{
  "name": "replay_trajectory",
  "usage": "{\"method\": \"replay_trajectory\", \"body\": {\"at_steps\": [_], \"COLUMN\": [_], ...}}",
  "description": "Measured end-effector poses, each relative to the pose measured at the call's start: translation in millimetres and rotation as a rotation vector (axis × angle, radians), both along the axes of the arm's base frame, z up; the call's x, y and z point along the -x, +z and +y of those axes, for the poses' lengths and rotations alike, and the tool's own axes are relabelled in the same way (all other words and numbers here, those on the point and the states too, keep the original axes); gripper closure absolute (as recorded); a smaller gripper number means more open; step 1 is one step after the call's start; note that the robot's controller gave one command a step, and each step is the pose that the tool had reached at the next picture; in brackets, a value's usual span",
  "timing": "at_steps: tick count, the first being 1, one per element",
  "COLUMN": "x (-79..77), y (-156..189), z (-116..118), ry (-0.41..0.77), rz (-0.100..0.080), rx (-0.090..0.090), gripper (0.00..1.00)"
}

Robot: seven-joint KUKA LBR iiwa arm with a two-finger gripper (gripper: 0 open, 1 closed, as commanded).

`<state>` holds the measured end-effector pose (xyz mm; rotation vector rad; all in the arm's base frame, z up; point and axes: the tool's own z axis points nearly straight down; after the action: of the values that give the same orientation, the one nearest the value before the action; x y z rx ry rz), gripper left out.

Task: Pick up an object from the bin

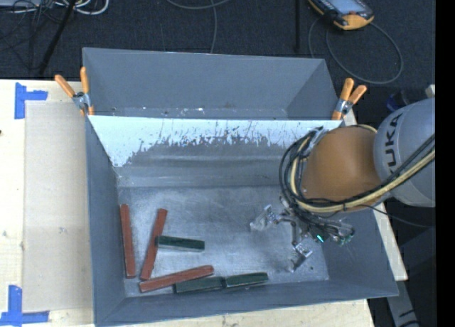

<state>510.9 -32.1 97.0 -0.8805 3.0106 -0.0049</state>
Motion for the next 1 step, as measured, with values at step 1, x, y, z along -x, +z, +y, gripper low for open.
{"method": "replay_trajectory", "body": {"at_steps": [1], "x": [23.8], "y": [-19.8], "z": [28.6], "ry": [0.147], "rz": [0.008], "rx": [-0.004], "gripper": [0.0]}}
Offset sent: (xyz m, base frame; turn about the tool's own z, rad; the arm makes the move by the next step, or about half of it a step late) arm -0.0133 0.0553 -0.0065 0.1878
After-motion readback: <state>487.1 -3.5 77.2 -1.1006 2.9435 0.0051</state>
